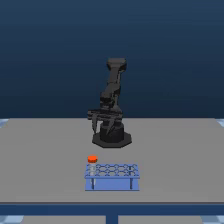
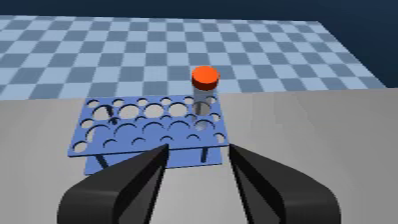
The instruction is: Pick up the centrifuge tube on the rack
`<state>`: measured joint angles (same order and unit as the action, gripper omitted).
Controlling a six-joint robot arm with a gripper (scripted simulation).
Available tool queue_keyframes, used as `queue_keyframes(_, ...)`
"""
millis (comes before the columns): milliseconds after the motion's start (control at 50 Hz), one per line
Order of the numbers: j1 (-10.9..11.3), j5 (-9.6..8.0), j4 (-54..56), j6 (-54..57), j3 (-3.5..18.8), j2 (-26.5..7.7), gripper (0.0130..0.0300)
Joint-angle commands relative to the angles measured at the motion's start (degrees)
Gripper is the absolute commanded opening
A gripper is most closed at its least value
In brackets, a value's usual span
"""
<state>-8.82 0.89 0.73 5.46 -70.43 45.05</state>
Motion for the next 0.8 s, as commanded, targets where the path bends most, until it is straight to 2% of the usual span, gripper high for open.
queue_keyframes(20, -0.03, 0.05, -0.65, -0.65, 0.03, -0.08, 0.03)
queue_keyframes(400, -0.3, 0.51, -6.48, -6.38, 0.35, -0.81, 0.03)
queue_keyframes(800, -0.98, 1.64, -19.63, -19.24, 1.2, -2.7, 0.03)
